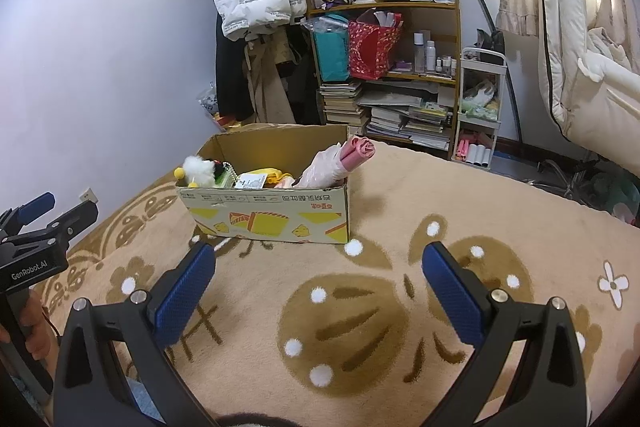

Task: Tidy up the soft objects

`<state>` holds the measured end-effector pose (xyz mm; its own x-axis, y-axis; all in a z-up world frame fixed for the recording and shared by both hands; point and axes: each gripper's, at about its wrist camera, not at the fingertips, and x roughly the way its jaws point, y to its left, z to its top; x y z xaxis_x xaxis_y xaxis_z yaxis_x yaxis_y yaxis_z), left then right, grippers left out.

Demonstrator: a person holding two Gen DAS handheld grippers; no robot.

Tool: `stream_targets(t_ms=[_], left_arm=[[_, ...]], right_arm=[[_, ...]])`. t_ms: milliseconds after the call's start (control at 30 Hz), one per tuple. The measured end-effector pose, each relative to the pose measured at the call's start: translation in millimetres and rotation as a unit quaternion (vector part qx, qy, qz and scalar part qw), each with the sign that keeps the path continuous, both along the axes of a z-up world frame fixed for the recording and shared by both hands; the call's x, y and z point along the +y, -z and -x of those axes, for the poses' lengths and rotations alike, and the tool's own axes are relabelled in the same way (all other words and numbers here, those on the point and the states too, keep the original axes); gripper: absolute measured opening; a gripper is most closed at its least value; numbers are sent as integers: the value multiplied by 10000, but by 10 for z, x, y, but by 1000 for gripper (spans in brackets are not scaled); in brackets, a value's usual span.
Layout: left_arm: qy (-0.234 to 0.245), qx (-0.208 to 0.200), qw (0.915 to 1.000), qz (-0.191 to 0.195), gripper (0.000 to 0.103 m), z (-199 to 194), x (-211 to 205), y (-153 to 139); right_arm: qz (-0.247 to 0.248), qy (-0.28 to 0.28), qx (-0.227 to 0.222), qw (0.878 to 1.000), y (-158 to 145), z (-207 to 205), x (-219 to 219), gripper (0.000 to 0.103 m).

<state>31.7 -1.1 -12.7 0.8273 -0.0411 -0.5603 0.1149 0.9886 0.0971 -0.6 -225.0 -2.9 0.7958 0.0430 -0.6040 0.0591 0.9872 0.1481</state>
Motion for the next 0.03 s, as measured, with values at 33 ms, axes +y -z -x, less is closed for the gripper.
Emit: stream_targets(t_ms=[33], left_arm=[[-6,-1,10000,-5,103,1,-1,-1]], right_arm=[[-9,1,-1,10000,-2,-4,5,103]])
